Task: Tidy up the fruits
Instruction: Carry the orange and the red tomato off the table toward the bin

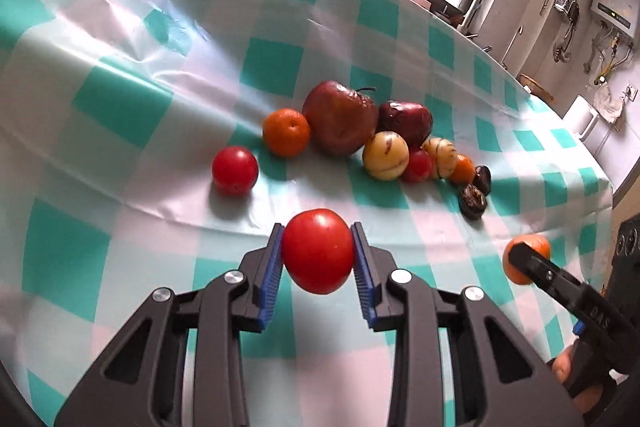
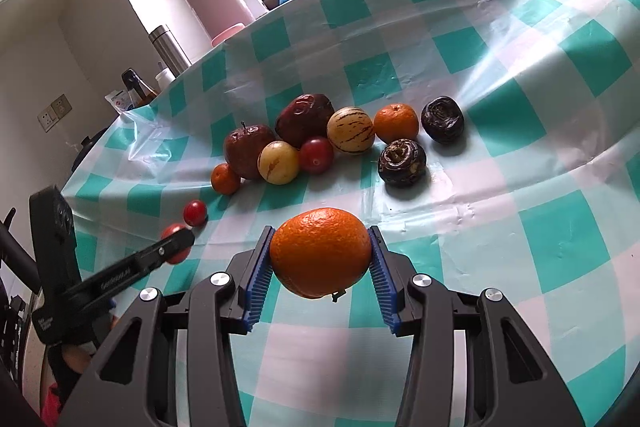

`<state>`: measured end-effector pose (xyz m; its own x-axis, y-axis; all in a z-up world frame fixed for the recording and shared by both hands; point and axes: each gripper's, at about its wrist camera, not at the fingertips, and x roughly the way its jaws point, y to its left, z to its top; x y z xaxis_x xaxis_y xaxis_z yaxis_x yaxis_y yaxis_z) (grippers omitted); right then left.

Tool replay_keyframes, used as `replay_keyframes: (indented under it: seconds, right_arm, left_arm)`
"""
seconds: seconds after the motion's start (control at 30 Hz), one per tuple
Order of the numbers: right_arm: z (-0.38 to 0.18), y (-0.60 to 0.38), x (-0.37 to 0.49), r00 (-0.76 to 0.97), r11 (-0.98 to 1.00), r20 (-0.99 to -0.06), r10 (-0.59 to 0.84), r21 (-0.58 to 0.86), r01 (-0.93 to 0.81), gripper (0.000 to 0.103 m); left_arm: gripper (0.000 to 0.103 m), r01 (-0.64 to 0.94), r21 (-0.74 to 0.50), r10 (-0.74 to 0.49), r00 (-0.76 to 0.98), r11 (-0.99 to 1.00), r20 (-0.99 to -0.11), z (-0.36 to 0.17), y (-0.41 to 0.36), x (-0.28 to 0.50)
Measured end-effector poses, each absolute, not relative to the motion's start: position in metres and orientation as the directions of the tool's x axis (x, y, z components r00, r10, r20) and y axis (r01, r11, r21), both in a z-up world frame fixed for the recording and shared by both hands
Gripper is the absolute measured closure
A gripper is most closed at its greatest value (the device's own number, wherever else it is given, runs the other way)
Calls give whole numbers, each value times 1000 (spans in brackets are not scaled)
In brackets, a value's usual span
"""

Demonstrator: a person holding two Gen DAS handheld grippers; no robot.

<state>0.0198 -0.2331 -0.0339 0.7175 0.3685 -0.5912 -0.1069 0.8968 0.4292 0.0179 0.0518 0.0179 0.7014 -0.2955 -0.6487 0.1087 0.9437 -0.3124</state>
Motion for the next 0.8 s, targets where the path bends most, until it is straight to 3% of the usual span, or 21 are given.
replay_keyframes:
  seconds: [0.47,0.8]
  right_arm:
    - [-31,-233,-16,719,884,-579,385,455,-107,58]
    - [-14,-234,-84,741,920,-572,352,359,-160,58]
  left_arm:
    - [70,150,-259,-280,751,954,-598,33,43,-23]
    - [70,222,-153,-269,744,963,-611,37,5,-82]
